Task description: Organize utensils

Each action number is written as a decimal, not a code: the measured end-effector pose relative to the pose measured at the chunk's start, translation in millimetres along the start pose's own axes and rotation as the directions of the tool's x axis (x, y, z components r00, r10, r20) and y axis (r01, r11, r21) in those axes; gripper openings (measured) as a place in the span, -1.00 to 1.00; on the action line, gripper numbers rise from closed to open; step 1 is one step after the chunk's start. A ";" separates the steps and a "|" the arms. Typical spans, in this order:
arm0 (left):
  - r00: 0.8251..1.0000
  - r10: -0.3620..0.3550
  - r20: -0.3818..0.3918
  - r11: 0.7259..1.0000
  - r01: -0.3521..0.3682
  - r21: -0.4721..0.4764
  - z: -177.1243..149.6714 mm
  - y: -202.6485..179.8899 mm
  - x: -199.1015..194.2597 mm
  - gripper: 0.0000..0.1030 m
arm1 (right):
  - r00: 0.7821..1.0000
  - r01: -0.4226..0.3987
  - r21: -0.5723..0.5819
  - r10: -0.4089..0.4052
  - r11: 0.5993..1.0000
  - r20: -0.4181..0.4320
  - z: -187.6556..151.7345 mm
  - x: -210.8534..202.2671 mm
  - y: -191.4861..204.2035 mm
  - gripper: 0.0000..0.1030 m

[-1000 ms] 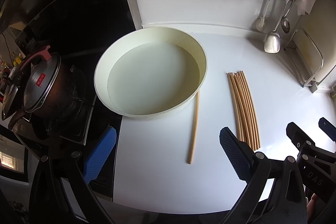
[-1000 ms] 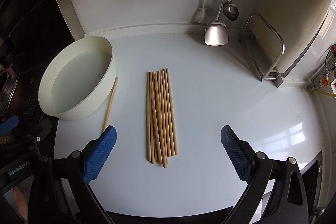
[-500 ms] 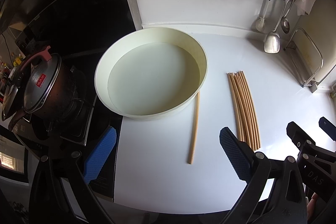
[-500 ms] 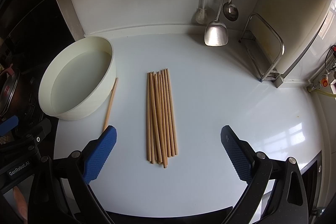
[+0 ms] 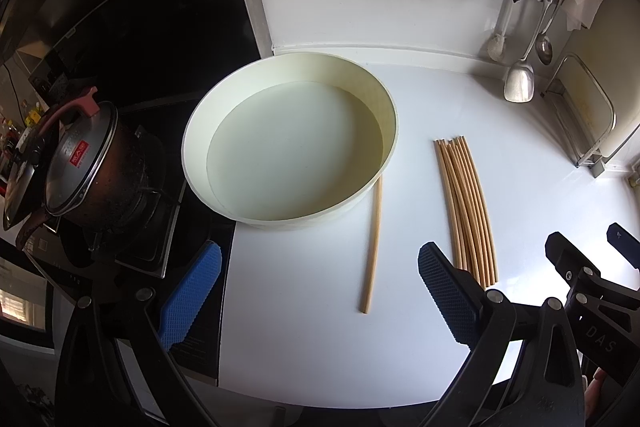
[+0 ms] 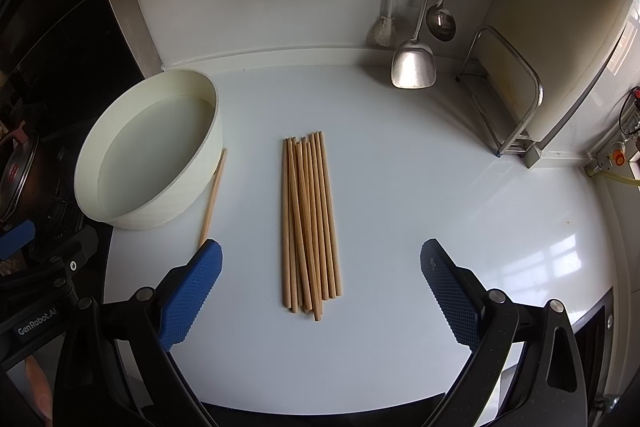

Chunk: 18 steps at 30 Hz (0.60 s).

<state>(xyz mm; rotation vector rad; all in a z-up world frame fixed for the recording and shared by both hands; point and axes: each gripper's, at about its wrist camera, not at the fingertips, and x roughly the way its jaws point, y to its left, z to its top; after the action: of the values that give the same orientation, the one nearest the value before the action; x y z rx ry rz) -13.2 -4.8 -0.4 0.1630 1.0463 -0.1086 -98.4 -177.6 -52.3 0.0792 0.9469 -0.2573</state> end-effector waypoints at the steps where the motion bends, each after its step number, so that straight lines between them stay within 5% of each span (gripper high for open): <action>1: 1.000 0.000 0.000 1.000 0.000 0.000 0.4 0.1 -0.2 0.89 | 1.000 0.001 0.000 -0.001 1.000 0.000 0.1 -0.1 0.0 0.84; 11: 1.000 -0.015 -0.003 1.000 0.015 0.012 2.1 4.9 4.0 0.89 | 1.000 0.005 0.028 -0.005 1.000 -0.002 -1.5 1.0 -3.1 0.84; 18: 0.995 -0.098 0.026 0.995 0.098 0.018 -3.8 9.0 19.8 0.88 | 1.000 -0.018 0.098 0.018 0.995 -0.005 -15.8 10.0 -17.3 0.84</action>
<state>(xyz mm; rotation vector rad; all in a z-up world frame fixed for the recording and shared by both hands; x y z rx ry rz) -5.1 4.6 -18.7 0.1252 1.0265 -0.2081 -109.8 -193.4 -68.9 0.1785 0.9385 -0.2870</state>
